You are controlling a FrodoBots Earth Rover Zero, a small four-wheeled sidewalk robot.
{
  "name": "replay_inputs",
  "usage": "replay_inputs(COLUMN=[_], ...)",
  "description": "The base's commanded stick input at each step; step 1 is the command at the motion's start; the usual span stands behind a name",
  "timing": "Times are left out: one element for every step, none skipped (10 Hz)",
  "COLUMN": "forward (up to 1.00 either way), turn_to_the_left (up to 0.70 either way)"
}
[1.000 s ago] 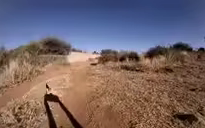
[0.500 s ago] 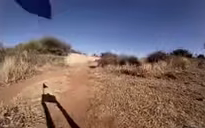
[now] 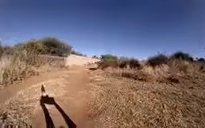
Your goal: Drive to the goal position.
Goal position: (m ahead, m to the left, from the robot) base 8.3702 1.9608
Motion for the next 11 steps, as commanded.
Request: replay_inputs(forward=[0.47, 0.47, 0.47, 0.47, 0.47, 0.47, 0.46, 0.38, 0.19, 0.05, 0.03], turn_to_the_left=[0.0, 0.0, 0.0, 0.0, 0.0, 0.0, 0.0, 0.0, 0.0, 0.0, 0.0])
